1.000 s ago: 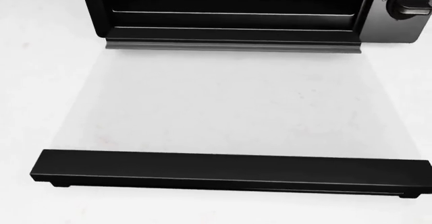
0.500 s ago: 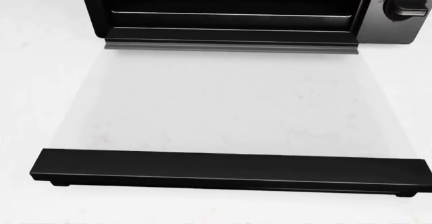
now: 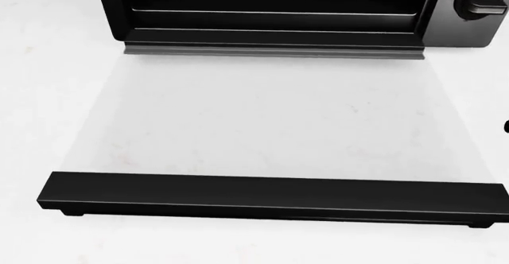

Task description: Close the toaster oven door.

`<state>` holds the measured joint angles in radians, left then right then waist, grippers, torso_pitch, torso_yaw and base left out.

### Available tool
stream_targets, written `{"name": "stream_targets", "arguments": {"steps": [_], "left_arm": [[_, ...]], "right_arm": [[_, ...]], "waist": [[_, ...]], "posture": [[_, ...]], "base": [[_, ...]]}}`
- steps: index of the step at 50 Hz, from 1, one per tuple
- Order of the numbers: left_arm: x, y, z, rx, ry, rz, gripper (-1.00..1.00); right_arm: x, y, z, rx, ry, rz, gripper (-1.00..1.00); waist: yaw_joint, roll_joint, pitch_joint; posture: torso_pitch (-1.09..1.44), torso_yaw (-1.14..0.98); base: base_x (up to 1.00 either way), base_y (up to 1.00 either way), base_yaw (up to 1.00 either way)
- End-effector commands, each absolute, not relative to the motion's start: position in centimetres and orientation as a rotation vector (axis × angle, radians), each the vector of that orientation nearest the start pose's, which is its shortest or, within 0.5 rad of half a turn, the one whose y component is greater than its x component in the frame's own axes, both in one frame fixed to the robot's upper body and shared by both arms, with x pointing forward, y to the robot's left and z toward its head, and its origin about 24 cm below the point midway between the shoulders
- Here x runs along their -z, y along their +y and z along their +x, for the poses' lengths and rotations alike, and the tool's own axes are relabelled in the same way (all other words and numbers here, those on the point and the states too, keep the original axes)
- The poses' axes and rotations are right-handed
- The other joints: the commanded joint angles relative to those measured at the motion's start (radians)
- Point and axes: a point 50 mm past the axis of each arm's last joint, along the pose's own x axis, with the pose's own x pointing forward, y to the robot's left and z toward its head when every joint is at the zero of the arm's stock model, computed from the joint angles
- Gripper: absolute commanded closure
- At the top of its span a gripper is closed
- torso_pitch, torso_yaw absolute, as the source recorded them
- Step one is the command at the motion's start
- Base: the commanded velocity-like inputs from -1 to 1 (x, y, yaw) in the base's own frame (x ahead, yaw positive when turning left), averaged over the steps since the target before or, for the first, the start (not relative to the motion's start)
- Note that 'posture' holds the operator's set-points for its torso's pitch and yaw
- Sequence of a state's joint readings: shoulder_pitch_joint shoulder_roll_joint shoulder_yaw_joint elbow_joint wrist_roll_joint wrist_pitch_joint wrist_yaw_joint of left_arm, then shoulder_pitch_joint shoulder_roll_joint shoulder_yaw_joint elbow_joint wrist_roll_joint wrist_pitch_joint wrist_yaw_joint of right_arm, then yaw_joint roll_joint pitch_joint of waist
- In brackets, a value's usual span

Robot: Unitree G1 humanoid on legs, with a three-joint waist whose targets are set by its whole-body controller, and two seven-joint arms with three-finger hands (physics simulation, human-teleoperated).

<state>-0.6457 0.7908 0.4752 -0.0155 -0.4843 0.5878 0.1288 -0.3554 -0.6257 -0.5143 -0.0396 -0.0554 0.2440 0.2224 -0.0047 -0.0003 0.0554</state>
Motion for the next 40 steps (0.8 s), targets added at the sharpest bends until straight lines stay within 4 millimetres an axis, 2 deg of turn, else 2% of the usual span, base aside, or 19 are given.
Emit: {"name": "stream_targets", "arguments": {"steps": [1, 40], "left_arm": [[-31.4, 33.4, 27.4, -0.437, -0.442, 0.059, -1.00], [-31.3, 33.4, 27.4, -0.437, -0.439, 0.058, -1.00]], "right_arm": [[-24.2, -33.4, 26.3, 0.372, -0.343, -0.575, -1.00], [-21.8, -33.3, 26.1, 0.321, -0.296, -0.646, -1.00]], "waist": [[0.000, 0.000, -0.023], [-0.003, 0.001, -0.025]], "posture": [[0.00, 0.00], [0.00, 0.00]], "base": [[0.00, 0.00, 0.00], [0.00, 0.00, 0.00]]}}
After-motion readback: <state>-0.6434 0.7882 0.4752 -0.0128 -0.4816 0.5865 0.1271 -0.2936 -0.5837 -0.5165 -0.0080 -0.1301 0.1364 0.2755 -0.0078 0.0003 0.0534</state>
